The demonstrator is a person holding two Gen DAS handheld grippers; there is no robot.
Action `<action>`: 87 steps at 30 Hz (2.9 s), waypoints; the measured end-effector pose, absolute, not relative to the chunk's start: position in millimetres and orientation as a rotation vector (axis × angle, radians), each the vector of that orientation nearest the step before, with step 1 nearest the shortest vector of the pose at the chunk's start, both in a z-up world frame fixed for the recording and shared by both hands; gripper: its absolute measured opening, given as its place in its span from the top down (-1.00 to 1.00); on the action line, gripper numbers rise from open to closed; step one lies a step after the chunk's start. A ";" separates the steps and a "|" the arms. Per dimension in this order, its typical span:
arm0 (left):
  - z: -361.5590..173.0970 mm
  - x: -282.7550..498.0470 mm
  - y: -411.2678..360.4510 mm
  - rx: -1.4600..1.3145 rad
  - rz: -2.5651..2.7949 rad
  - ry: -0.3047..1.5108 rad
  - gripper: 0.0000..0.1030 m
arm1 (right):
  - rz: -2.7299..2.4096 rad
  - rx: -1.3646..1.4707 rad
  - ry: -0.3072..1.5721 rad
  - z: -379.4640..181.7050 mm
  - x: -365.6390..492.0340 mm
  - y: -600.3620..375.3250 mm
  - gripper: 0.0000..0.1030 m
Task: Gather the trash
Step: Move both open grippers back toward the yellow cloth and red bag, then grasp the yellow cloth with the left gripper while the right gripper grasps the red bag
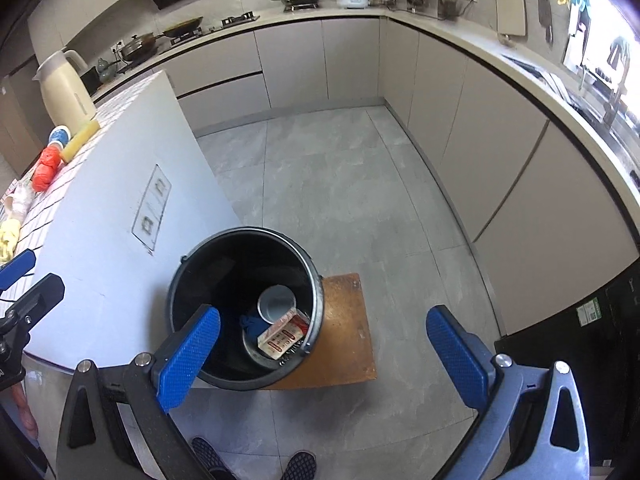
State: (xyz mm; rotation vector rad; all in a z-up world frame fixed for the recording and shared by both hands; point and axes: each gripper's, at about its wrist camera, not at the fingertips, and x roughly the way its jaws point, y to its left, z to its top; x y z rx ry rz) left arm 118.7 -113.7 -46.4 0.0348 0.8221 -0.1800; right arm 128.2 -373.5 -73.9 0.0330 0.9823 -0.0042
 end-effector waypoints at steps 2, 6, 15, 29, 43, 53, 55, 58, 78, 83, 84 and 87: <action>-39.6 115.8 -101.5 0.031 -0.172 0.806 -0.93 | 0.001 0.033 0.964 -65.6 127.2 -362.6 -1.00; -27.9 108.7 -72.8 0.011 -0.159 0.780 -0.93 | 0.018 0.027 0.921 -44.9 121.1 -338.9 -1.00; -12.7 92.9 5.5 -0.041 -0.095 0.747 -0.93 | 0.078 0.006 0.827 -14.2 117.5 -258.1 -1.00; -17.4 76.3 151.5 -0.110 0.078 0.709 -0.93 | 0.189 0.022 0.779 3.4 114.0 -131.6 -1.00; -41.4 75.5 283.5 -0.151 0.147 0.734 -0.92 | 0.376 -0.030 0.802 -21.9 132.3 32.9 -0.87; -45.6 107.5 302.4 -0.169 0.055 0.725 -0.78 | 0.330 -0.022 0.799 -33.3 168.5 94.0 -0.65; -49.7 119.0 294.9 -0.168 0.024 0.729 -0.70 | 0.325 -0.020 0.805 -33.5 177.9 92.9 -0.54; -59.1 134.6 284.6 -0.173 -0.003 0.749 -0.61 | 0.330 -0.028 0.812 -34.5 189.5 91.3 -0.49; -67.2 189.1 272.0 -0.301 0.065 0.731 0.76 | 0.521 -0.031 0.882 -70.4 314.7 111.0 -0.19; -58.2 187.2 274.1 -0.301 0.084 0.717 0.79 | 0.584 -0.028 0.895 -73.4 324.3 118.7 0.66; -56.0 186.6 271.4 -0.296 0.086 0.713 0.79 | 0.592 -0.027 0.887 -70.2 321.5 118.1 0.69; -48.7 180.0 268.7 -0.283 0.087 0.700 0.79 | 0.601 -0.034 0.856 -56.7 309.4 114.4 0.70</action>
